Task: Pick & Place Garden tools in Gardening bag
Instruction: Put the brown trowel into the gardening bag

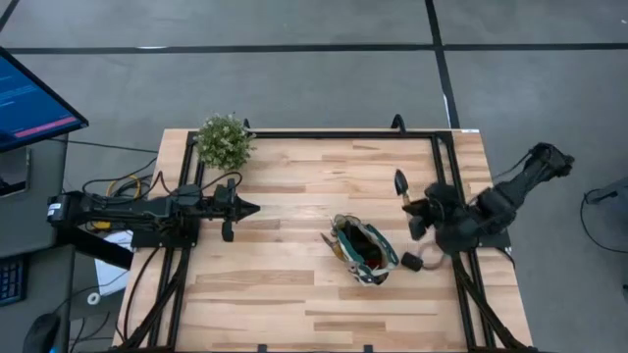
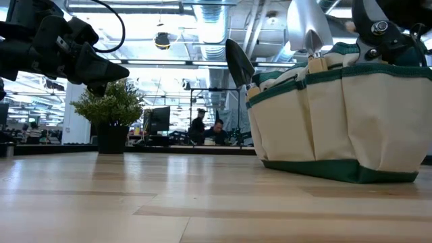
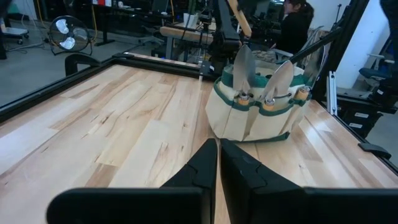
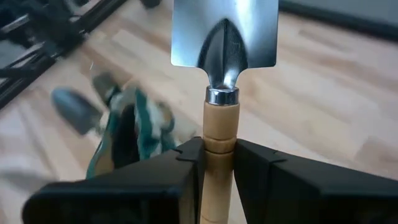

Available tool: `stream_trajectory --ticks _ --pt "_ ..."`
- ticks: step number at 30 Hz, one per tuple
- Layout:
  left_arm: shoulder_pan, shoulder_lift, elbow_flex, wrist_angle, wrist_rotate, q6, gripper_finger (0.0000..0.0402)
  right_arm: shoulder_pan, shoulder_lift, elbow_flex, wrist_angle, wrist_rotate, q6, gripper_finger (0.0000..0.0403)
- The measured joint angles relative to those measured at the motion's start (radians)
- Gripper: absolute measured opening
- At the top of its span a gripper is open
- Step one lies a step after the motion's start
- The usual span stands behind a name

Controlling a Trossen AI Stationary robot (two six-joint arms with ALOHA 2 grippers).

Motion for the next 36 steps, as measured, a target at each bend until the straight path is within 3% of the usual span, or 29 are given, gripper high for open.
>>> stream_trajectory --ticks 6,14,20,28,36 --pt "0.000 0.000 0.000 0.000 0.000 0.000 0.0017 0.197 -0.084 -0.199 0.114 0.105 0.143 0.0052" --pt "0.000 0.000 0.000 0.000 0.000 0.000 0.0017 0.374 -0.085 -0.376 0.408 0.186 0.154 0.0052" --pt "0.000 0.000 0.000 0.000 0.000 0.000 0.0017 0.412 -0.040 -0.457 0.578 0.316 0.150 0.0052" --pt "0.000 0.000 0.000 0.000 0.000 0.000 0.0017 0.409 0.063 -0.471 0.634 0.432 0.120 0.0052" --pt "0.000 0.000 0.000 0.000 0.000 0.000 0.0017 0.379 0.190 -0.471 0.704 0.458 0.178 0.0052"
